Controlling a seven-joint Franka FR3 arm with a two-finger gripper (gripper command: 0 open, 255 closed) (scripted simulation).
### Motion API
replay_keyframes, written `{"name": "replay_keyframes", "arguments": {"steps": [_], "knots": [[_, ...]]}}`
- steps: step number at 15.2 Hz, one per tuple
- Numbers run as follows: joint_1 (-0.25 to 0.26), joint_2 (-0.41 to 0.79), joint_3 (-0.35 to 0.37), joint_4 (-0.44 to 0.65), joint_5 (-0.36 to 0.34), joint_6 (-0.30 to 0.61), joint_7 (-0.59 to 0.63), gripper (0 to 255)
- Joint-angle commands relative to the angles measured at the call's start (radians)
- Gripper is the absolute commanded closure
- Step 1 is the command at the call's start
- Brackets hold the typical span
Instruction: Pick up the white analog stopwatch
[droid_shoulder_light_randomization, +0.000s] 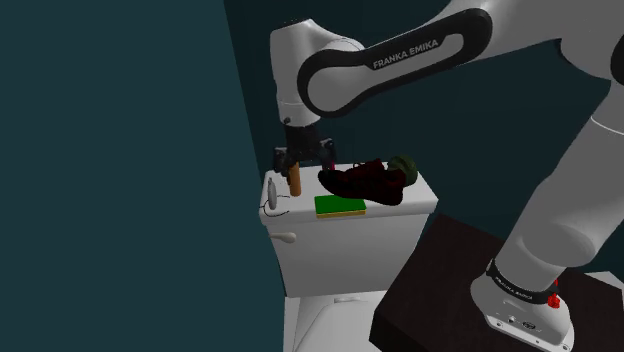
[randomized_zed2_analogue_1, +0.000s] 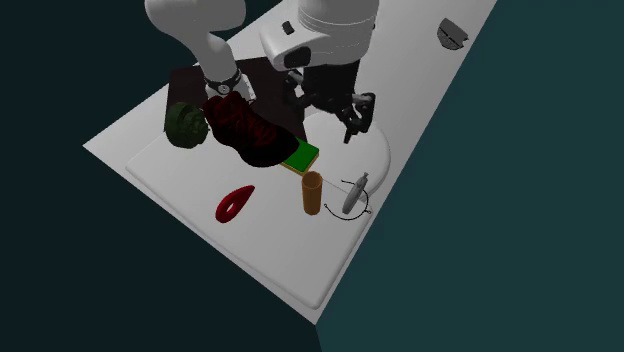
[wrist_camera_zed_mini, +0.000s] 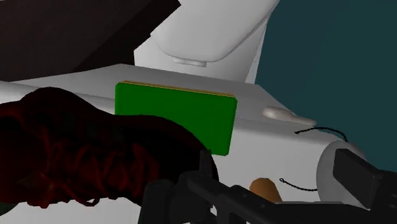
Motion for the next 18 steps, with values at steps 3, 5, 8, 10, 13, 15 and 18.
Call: {"name": "replay_keyframes", "arguments": {"steps": [3,5,8,10,13,15,18], "knots": [[0.028,0.185,0.023,0.172,-0.131,-0.009,0.179,0],[0.059,0.279,0.019,0.273,-0.194,-0.031,0.255,0],[0.106,0.389,0.002,0.406,-0.262,-0.068,0.332,0],[0.106,0.392,-0.001,0.383,-0.265,-0.043,0.336,0],[0.104,0.398,-0.004,0.351,-0.27,-0.006,0.343,0],[0.103,0.405,-0.006,0.326,-0.276,0.025,0.349,0],[0.104,0.406,-0.006,0.327,-0.276,0.024,0.349,255]]}}
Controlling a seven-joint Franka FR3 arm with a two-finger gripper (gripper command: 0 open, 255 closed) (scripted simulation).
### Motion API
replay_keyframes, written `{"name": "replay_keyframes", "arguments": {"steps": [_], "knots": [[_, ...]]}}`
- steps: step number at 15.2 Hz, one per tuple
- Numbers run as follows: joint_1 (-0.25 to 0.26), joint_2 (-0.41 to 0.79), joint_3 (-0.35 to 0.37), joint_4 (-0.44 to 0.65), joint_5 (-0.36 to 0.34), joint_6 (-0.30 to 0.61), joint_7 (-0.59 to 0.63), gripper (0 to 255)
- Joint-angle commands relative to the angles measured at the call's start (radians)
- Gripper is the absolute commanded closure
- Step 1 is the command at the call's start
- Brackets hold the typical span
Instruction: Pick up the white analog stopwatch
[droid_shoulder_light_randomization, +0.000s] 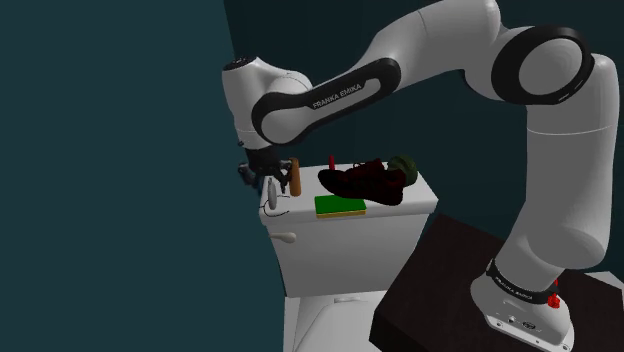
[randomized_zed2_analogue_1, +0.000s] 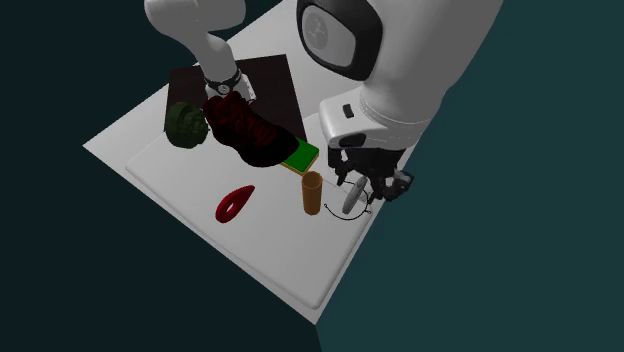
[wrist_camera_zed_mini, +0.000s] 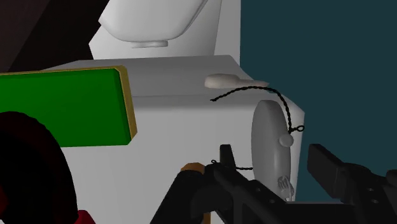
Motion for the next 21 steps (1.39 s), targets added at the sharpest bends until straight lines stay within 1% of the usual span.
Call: {"name": "replay_keyframes", "arguments": {"steps": [1,9,21], "knots": [[0.0,0.0,0.0,-0.001,0.0,0.002,0.0,255],[0.0,0.0,0.0,-0.003,0.0,0.003,0.0,255],[0.008,-0.02,0.009,0.132,0.018,-0.147,-0.026,255]]}}
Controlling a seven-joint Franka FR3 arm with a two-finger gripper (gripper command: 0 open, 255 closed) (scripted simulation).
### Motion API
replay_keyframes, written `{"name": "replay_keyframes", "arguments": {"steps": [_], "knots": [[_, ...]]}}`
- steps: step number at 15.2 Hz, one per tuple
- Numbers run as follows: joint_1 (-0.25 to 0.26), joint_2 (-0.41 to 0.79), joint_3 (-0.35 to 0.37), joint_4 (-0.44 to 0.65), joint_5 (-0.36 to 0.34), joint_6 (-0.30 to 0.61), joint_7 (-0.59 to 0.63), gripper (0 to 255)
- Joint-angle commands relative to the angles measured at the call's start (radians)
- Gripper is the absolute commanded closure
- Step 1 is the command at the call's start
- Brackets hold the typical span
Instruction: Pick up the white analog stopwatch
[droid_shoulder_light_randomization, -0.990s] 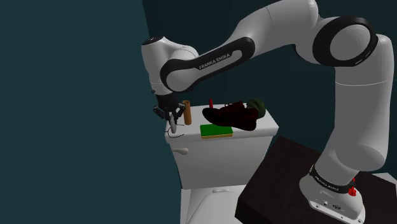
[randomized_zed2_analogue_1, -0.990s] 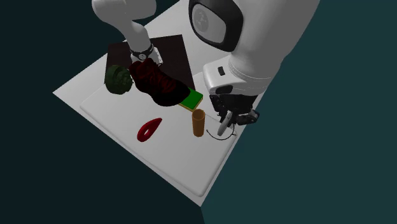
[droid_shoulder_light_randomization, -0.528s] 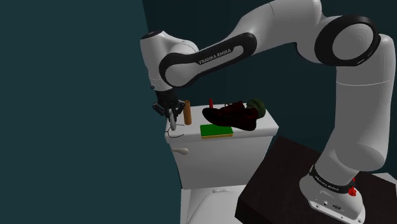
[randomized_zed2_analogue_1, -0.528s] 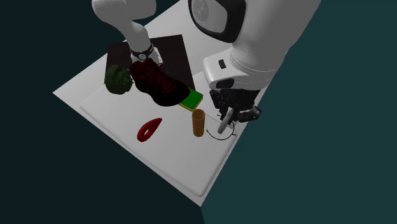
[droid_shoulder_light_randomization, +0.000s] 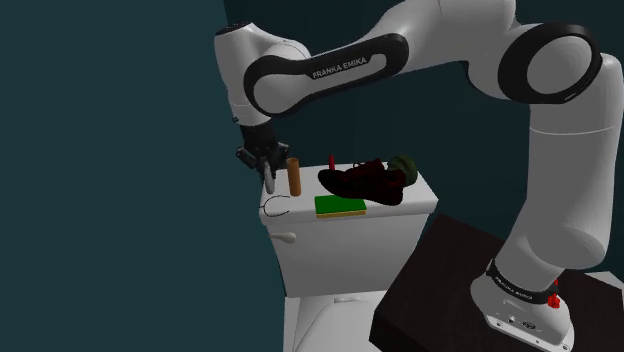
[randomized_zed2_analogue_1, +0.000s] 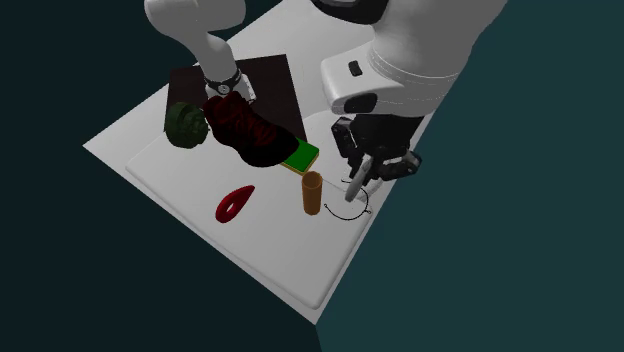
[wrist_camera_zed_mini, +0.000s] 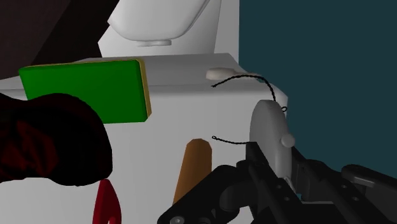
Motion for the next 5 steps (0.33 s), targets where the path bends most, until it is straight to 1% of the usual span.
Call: {"name": "replay_keyframes", "arguments": {"steps": [1,3,5], "knots": [[0.003,0.0,0.001,0.028,0.001,-0.028,-0.003,255],[0.007,0.001,0.002,0.056,0.002,-0.055,-0.006,255],[0.007,0.001,0.002,0.058,0.002,-0.057,-0.007,255]]}}
